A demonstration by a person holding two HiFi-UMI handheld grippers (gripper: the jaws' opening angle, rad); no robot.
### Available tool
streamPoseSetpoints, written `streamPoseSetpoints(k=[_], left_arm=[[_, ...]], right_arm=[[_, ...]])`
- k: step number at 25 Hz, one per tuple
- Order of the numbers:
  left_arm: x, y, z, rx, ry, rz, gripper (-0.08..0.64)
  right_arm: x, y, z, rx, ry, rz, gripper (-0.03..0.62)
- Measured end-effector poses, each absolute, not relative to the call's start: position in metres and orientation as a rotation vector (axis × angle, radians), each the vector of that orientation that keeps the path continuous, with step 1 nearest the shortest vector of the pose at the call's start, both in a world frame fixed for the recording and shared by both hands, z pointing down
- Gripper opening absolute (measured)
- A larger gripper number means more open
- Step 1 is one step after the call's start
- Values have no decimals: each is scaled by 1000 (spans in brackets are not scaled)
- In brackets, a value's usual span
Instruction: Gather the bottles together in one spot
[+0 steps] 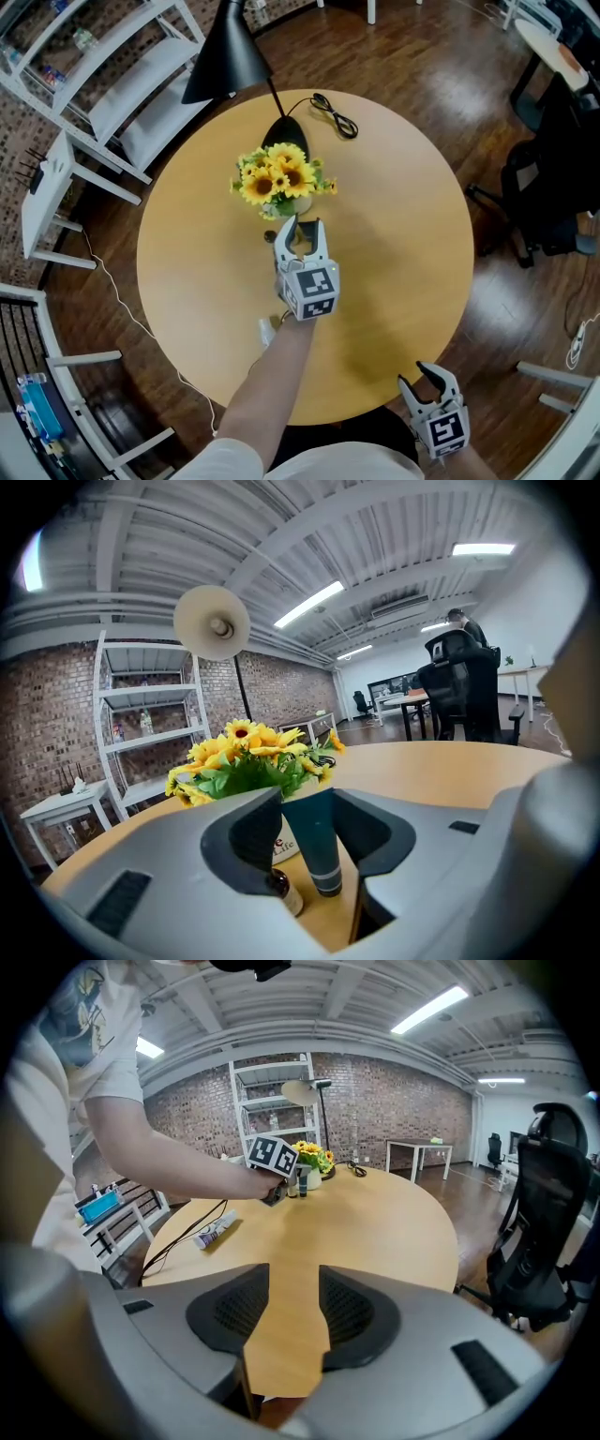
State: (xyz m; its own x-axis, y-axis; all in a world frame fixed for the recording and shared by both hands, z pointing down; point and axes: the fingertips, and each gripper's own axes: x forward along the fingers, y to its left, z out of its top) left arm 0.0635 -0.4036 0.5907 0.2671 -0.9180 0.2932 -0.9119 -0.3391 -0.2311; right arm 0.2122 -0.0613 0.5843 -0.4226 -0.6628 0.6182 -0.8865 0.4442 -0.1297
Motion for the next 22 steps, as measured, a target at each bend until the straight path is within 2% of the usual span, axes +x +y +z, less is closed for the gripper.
streamPoseSetpoints(k=[9,14,22], left_arm=[[59,-401,597,-2486,1789,-616,181],[64,-393,591,-2508,1734,-618,213],[60,-347,537,-2523,1638,-585,233]], right_arm=[[210,-62,585,1294,-2219,613,195],[205,-61,582,1291,-2228,593,195],[187,-65,570,1268,-2284,568,195]])
